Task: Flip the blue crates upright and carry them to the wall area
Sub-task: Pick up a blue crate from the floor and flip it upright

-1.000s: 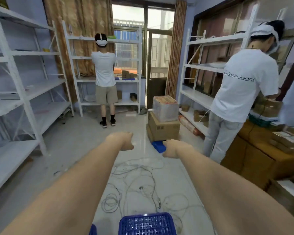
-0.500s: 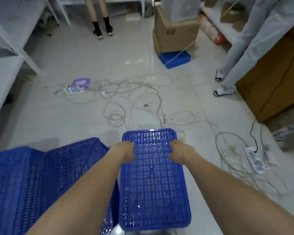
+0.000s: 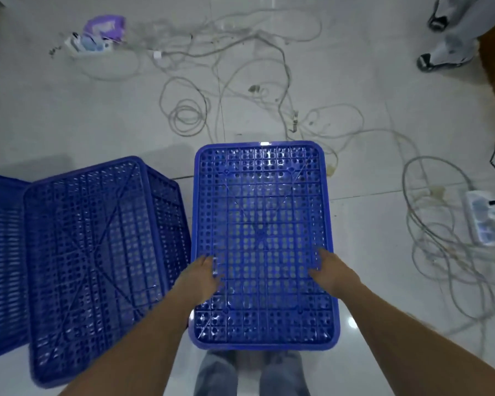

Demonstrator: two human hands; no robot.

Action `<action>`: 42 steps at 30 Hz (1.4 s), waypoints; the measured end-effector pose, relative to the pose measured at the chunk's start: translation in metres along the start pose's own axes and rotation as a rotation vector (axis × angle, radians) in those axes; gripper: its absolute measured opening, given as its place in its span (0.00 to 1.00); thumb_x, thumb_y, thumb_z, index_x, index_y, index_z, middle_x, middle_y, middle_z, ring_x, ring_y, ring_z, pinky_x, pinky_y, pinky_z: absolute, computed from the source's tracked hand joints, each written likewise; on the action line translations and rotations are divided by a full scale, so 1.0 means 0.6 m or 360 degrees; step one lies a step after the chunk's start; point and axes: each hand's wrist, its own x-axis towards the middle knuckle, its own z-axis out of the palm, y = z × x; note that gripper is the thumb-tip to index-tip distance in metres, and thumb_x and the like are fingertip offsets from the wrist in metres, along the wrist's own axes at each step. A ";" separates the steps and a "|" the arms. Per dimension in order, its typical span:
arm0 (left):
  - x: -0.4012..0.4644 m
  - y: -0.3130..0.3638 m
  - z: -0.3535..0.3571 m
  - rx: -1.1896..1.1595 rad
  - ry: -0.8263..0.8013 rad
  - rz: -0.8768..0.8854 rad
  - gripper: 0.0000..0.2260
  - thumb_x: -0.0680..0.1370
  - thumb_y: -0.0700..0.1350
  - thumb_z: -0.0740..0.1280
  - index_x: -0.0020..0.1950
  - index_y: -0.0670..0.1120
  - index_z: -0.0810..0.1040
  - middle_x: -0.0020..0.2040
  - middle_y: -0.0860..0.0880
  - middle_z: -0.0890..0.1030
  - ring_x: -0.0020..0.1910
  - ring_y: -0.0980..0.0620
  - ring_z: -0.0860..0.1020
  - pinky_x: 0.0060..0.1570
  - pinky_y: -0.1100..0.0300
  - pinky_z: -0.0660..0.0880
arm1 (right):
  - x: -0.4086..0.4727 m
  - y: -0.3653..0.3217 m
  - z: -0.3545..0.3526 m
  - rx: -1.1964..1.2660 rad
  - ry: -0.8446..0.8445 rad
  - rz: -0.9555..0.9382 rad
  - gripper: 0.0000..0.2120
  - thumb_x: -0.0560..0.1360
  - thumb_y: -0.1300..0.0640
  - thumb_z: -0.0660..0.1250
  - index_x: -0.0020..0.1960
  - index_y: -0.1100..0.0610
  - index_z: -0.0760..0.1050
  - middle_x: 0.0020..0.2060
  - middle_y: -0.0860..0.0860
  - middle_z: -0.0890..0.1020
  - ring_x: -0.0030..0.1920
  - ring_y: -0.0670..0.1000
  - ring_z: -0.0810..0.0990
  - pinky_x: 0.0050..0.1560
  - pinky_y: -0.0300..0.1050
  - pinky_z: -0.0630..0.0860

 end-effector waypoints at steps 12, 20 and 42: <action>0.195 -0.077 0.113 -0.1001 0.0401 -0.0416 0.36 0.81 0.50 0.60 0.79 0.49 0.38 0.80 0.49 0.46 0.75 0.43 0.61 0.63 0.51 0.70 | 0.211 0.089 0.091 0.0963 0.0520 0.0280 0.28 0.76 0.57 0.64 0.71 0.61 0.59 0.60 0.62 0.75 0.47 0.60 0.78 0.38 0.49 0.75; 0.247 -0.088 0.103 -0.1614 0.0554 -0.0632 0.31 0.79 0.49 0.65 0.77 0.44 0.54 0.71 0.43 0.67 0.59 0.43 0.73 0.58 0.50 0.73 | 0.230 0.088 0.052 0.1593 0.0518 0.0378 0.11 0.75 0.58 0.66 0.55 0.62 0.70 0.49 0.60 0.79 0.45 0.60 0.79 0.43 0.52 0.79; 0.221 -0.006 0.039 -0.1979 0.0048 -0.0579 0.42 0.70 0.68 0.64 0.78 0.49 0.58 0.78 0.48 0.58 0.76 0.43 0.60 0.73 0.45 0.59 | 0.025 0.026 -0.077 0.0772 0.1336 -0.0222 0.14 0.76 0.52 0.67 0.41 0.63 0.71 0.32 0.52 0.75 0.32 0.51 0.72 0.32 0.42 0.68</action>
